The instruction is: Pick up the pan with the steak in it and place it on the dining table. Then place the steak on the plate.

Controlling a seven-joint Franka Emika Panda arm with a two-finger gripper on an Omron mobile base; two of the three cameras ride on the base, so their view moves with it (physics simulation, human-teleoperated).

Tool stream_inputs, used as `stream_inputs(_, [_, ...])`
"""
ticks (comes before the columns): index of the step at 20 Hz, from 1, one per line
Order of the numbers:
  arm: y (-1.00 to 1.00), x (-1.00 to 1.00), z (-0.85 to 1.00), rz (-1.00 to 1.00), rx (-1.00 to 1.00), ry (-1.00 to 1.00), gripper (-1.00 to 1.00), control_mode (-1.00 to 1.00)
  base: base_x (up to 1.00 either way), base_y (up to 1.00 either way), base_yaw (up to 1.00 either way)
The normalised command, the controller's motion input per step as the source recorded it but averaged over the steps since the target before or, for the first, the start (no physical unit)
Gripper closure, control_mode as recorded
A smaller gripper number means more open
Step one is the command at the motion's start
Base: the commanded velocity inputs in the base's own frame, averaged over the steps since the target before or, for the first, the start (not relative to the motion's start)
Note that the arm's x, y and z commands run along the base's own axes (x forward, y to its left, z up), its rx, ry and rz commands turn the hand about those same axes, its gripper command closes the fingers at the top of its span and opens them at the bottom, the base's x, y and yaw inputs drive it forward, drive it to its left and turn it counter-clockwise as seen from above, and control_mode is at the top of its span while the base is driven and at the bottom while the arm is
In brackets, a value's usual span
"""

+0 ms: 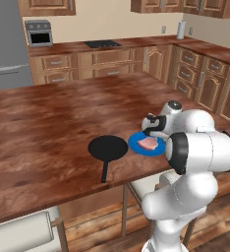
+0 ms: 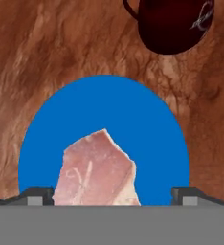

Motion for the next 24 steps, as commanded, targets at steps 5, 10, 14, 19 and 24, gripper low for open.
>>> stream_inputs(5, [0.21,-0.58,0.61,0.03,-0.01,0.02,-1.0,-1.0,0.0,0.0,0.0])
stream_inputs(10, [0.17,-0.56,0.49,0.09,-0.05,-0.26,-1.0,-1.0,0.0,0.0,0.0])
stream_inputs(14, [-0.01,-0.14,0.01,-0.01,0.01,-0.04,-1.0,-1.0,0.0,0.0,0.0])
stream_inputs(19, [0.53,-0.65,0.05,-0.01,-0.32,-0.3,-1.0,-1.0,0.0,0.0,0.0])
stream_inputs(24, [0.52,-0.66,0.21,0.02,-0.31,-0.26,-1.0,-1.0,0.0,0.0,0.0])
